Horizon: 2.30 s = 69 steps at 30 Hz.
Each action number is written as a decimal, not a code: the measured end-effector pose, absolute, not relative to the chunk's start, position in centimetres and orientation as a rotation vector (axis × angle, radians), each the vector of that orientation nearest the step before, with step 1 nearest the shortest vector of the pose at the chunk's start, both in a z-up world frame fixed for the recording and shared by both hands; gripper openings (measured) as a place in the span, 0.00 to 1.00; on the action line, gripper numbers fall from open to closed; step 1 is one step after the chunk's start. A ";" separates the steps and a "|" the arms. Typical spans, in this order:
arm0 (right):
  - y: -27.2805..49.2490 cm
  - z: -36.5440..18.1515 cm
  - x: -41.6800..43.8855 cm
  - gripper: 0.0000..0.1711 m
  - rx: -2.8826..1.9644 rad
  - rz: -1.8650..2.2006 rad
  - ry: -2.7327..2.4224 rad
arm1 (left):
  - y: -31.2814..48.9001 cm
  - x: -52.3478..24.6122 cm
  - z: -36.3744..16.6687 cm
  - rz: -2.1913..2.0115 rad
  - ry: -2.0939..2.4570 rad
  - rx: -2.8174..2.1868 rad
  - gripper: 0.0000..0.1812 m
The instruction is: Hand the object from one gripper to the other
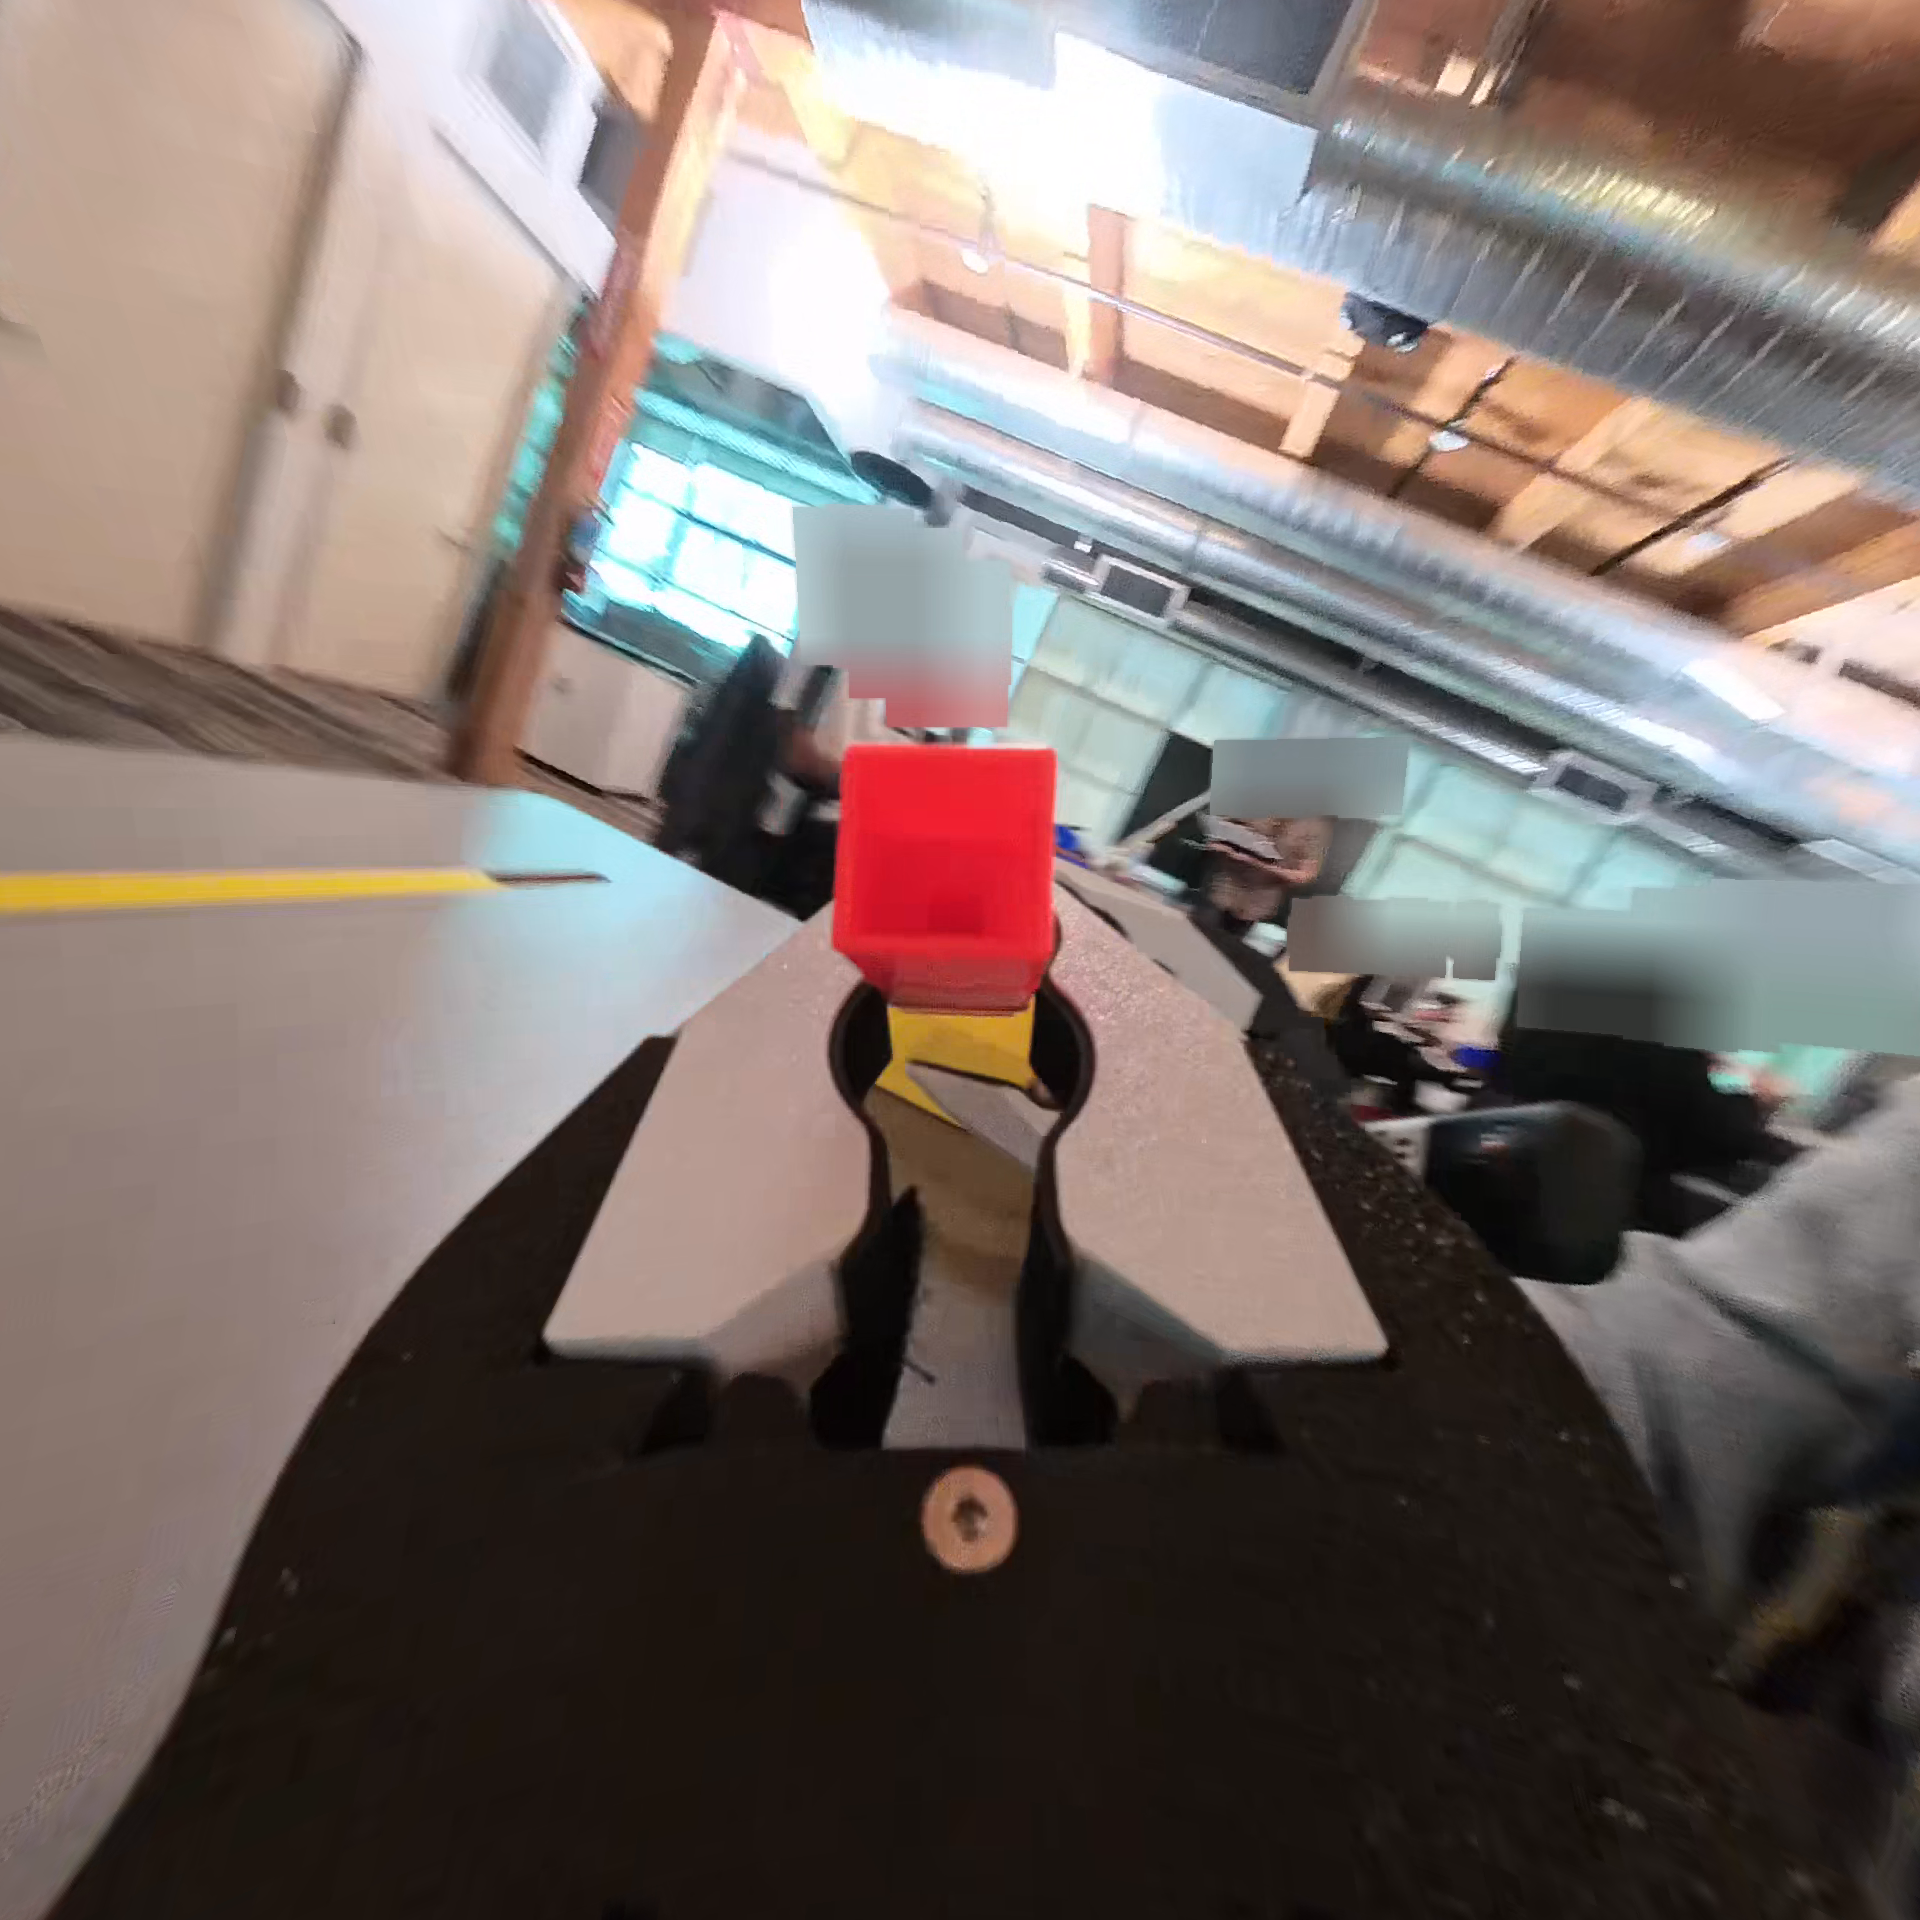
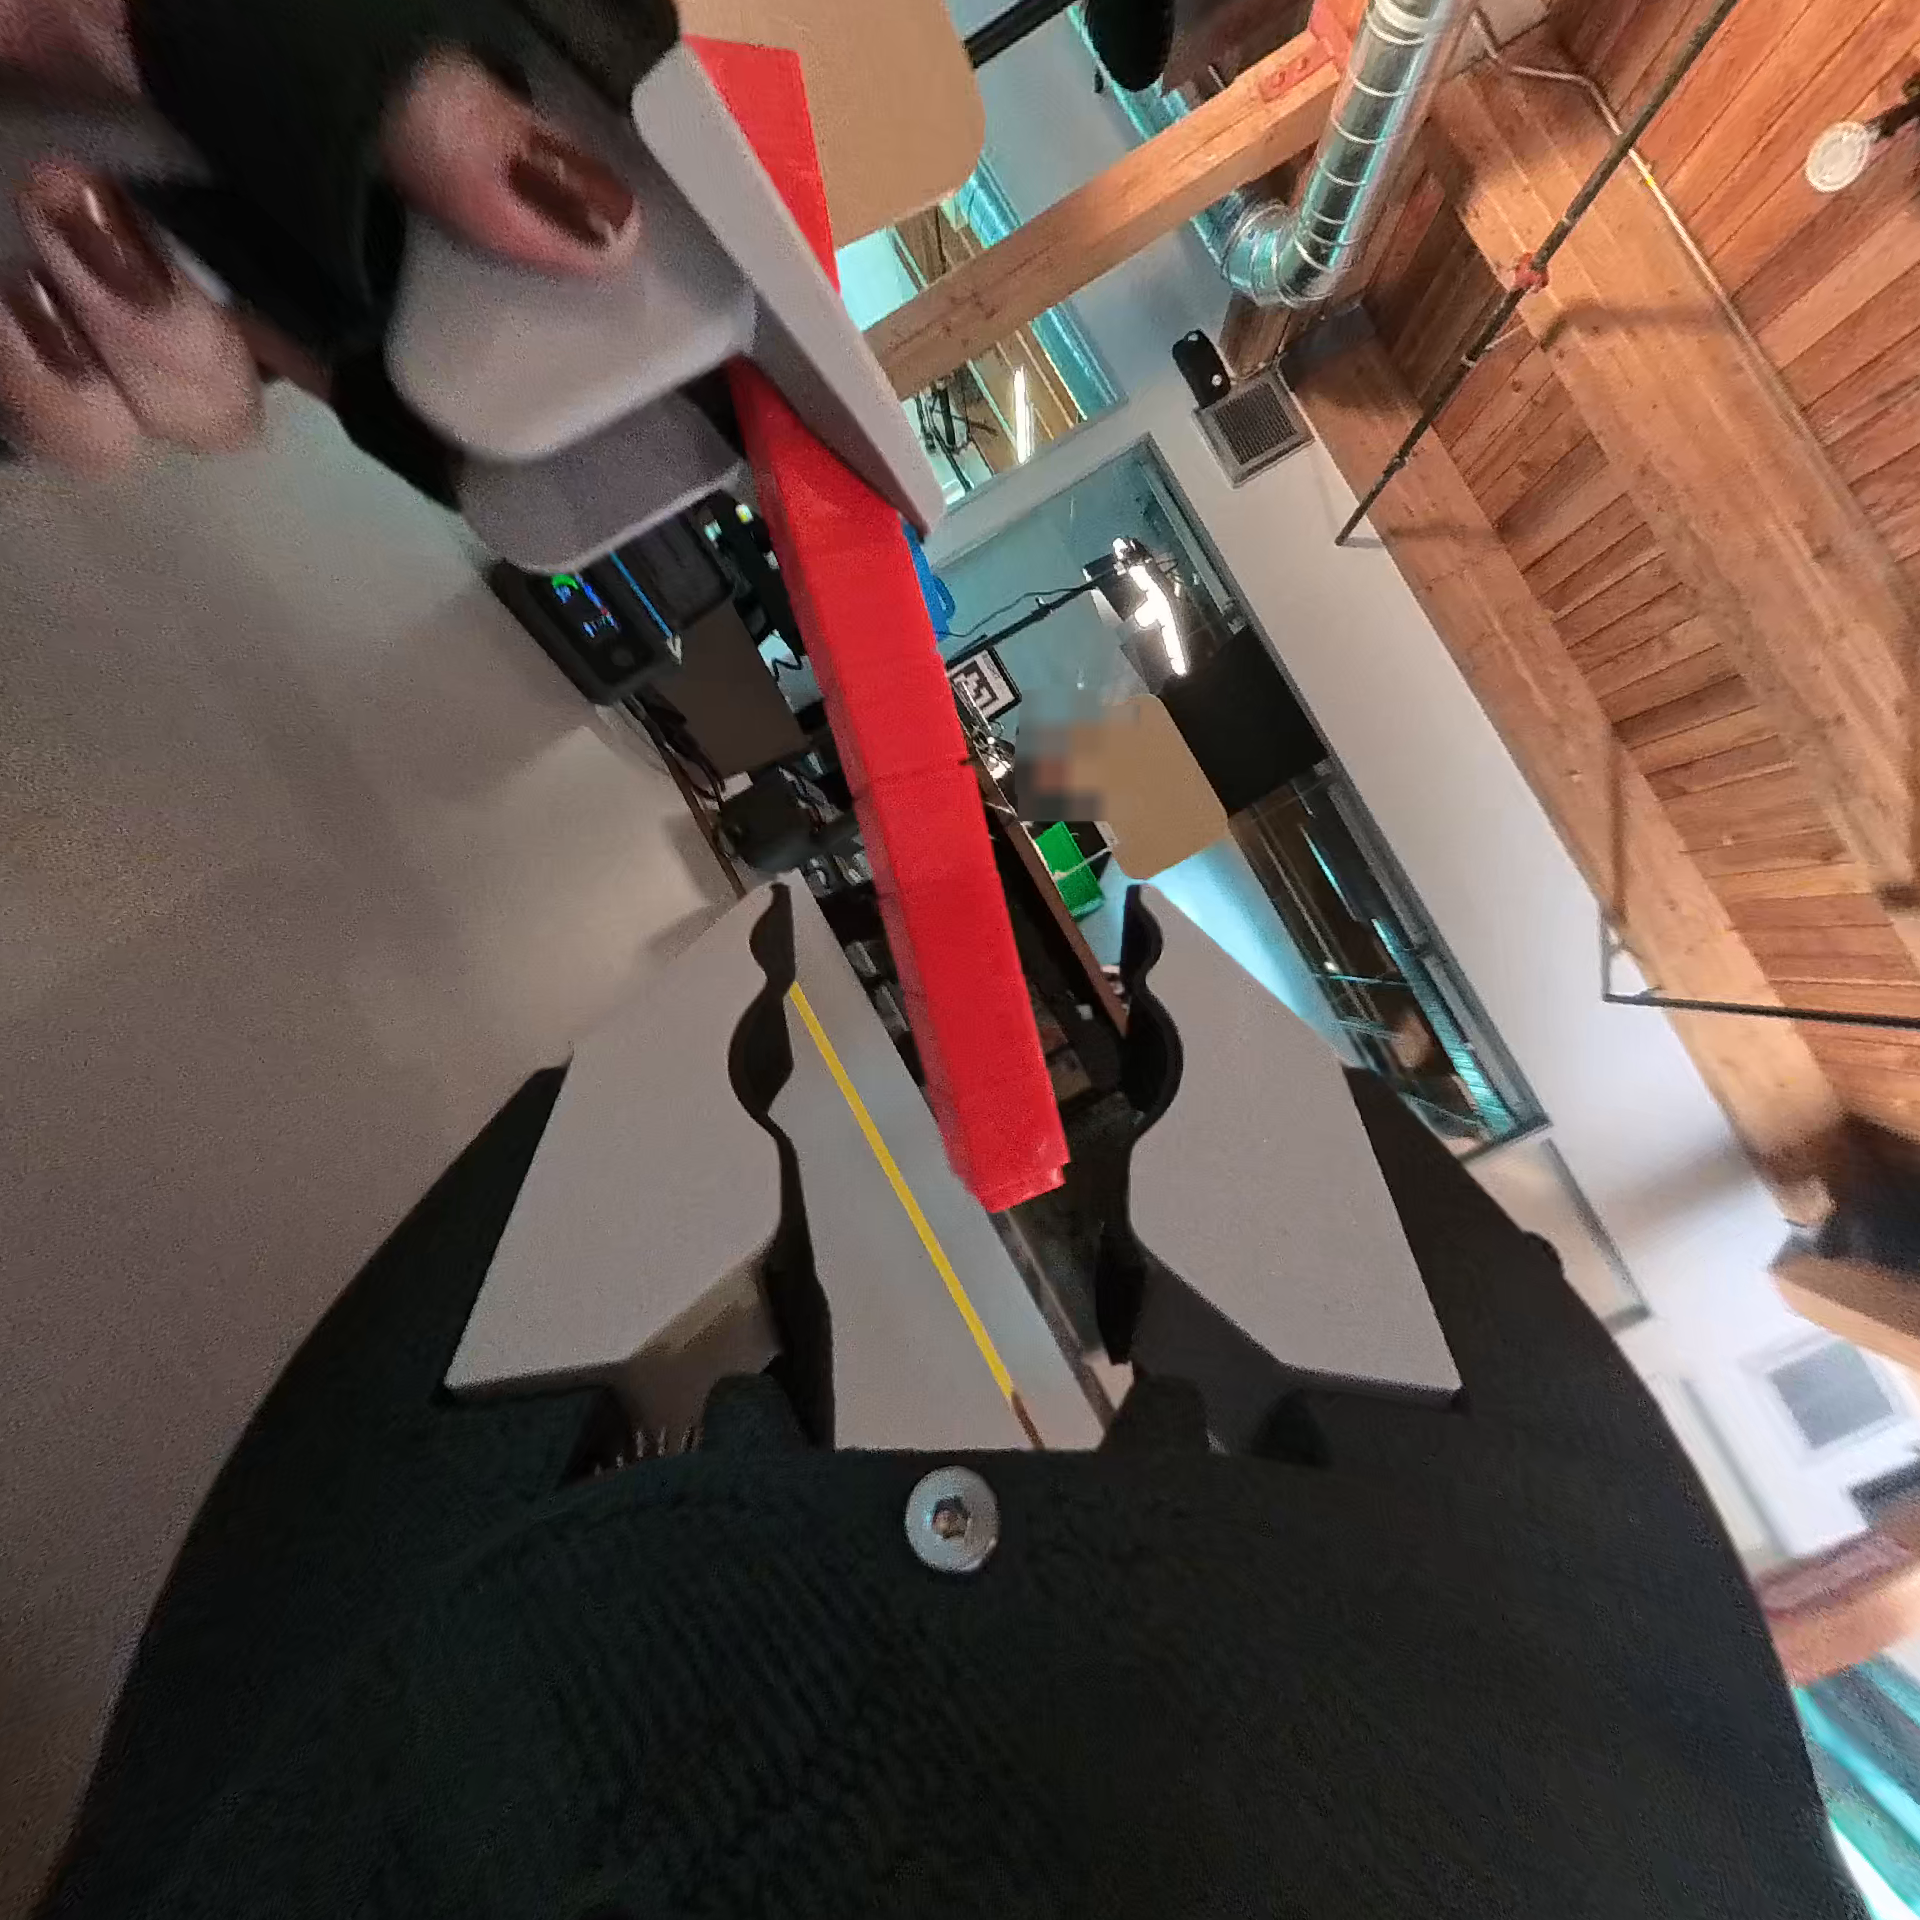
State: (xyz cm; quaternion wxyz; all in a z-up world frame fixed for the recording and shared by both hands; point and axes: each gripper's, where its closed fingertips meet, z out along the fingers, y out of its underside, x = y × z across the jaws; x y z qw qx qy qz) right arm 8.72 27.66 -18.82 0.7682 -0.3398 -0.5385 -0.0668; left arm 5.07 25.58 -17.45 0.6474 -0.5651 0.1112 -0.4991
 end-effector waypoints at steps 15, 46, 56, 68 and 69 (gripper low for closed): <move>24.4 -20.5 7.4 0.13 -1.121 0.739 -1.309 | 24.3 4.3 -16.5 -1.289 0.306 -1.186 0.46; 22.7 -20.5 5.4 0.37 -0.689 0.106 -1.269 | 24.1 2.0 -14.5 -1.568 0.023 -0.843 0.11; 22.6 -19.8 6.3 0.12 -0.848 0.422 -1.232 | 24.5 2.2 -14.5 -1.571 0.024 -0.872 0.42; 21.8 -19.5 7.7 0.12 -1.265 1.708 -1.070 | 22.2 3.4 -13.8 -1.559 0.254 -0.860 0.15; 22.2 -19.8 7.6 0.12 -1.265 1.664 -1.064 | 22.4 3.3 -13.8 -1.537 0.248 -0.864 0.14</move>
